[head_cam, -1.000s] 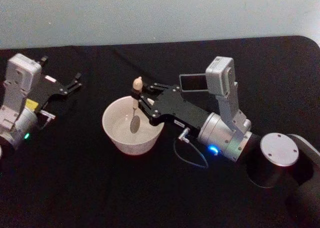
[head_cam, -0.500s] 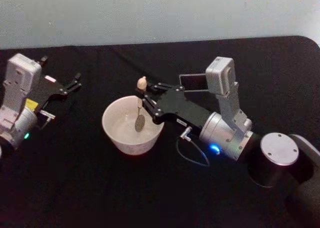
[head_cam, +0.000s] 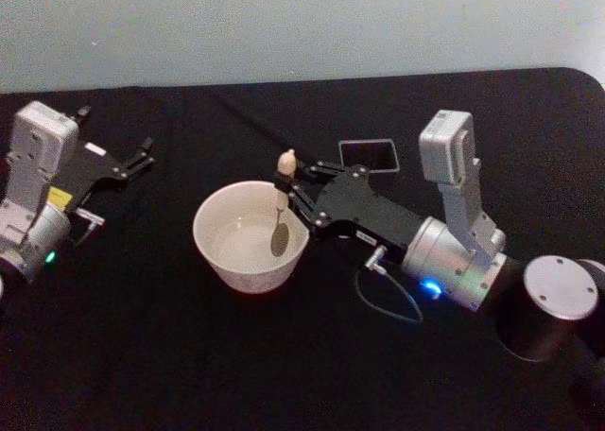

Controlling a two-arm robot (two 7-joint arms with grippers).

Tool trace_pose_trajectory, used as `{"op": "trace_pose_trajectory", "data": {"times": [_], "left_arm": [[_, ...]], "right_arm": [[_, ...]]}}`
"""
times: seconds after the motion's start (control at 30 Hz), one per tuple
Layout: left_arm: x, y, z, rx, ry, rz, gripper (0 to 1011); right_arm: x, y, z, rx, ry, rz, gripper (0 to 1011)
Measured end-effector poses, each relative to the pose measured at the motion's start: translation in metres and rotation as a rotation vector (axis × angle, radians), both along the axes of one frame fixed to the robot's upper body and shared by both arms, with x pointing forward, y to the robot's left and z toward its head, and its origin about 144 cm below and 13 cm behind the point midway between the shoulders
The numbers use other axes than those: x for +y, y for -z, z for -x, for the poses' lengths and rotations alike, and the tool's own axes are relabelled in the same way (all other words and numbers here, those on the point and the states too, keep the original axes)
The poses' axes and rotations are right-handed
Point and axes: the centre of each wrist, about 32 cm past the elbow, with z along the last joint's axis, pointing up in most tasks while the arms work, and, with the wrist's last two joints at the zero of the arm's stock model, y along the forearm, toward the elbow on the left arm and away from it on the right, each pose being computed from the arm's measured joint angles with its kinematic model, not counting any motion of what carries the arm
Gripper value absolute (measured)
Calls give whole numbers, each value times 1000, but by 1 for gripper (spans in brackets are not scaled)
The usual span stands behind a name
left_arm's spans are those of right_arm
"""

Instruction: Pick up the stirring spoon with one hand, stir inside the cup, then place it back in its original position.

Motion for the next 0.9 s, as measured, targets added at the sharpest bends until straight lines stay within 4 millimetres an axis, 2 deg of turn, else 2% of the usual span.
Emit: {"op": "trace_pose_trajectory", "data": {"times": [0.43, 0.9], "left_arm": [[0, 0, 0, 0, 0, 0, 1001], [0, 0, 0, 0, 0, 0, 1001]], "right_arm": [[-5, -1, 14, 5, -57, 4, 195], [16, 4, 14, 14, -81, 6, 195]]}}
